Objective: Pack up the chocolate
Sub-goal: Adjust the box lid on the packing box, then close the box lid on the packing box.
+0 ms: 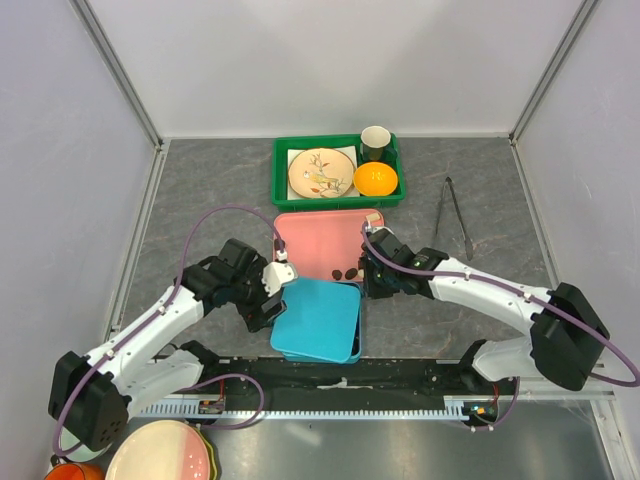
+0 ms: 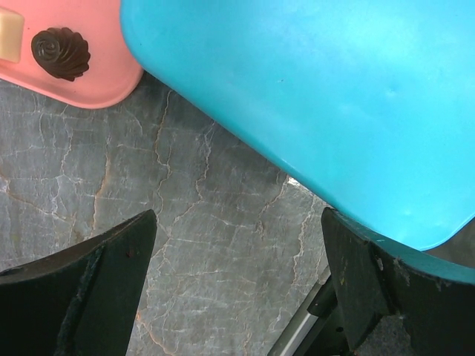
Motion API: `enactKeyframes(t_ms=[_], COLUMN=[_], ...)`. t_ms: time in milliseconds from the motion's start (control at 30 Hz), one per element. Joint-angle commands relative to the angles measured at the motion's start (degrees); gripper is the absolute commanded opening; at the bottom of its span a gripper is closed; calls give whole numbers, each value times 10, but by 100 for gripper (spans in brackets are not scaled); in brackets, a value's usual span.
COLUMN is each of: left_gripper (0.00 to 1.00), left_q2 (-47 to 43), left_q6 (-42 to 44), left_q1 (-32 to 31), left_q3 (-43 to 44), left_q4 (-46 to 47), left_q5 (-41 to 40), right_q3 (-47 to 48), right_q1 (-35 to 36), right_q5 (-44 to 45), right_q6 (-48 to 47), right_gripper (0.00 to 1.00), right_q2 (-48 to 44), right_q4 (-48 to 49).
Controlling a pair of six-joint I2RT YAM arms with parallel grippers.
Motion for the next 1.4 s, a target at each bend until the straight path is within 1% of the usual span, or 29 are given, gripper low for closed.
enactKeyframes(t_ms=[0, 133, 300, 467, 600, 767, 933, 1033, 1133, 1233, 1300, 1367], left_gripper=[99, 99, 99, 99, 99, 99, 99, 99, 99, 99, 99, 99], left_q2=[-4, 1, -3, 1, 5, 8, -13, -28, -30, -18, -9, 4], left_q6=[0, -4, -2, -2, -1, 6, 44, 69, 81, 91, 96, 103], left_q1=[-7, -9, -9, -9, -9, -10, -10, -10, -10, -14, -28, -48], left_q3=[29, 37, 31, 29, 29, 30, 23, 8, 8, 18, 21, 18], left_q4=[-1, -5, -10, -10, -10, -14, -45, -56, -67, -86, -94, -102], left_q5=[25, 27, 24, 20, 22, 20, -16, -36, -25, 4, 10, -3], right_q3=[28, 28, 0, -47, -65, -81, -92, -99, -104, -109, -109, -111], right_q1=[-1, -1, -1, -1, 0, 9, 30, 30, 31, 35, 38, 43], right_q5=[-1, 7, 39, 32, 26, 7, 5, 3, -2, -9, -9, -8], right_q6=[-6, -10, -13, 0, 15, 33, 53, 56, 62, 72, 79, 83], right_gripper=[0, 0, 0, 0, 0, 0, 0, 0, 0, 0, 0, 0], right_q2=[8, 9, -14, -43, -70, -64, -52, -51, -52, -55, -55, -57], right_q4=[12, 7, -14, -16, -14, 5, 32, 39, 46, 53, 55, 57])
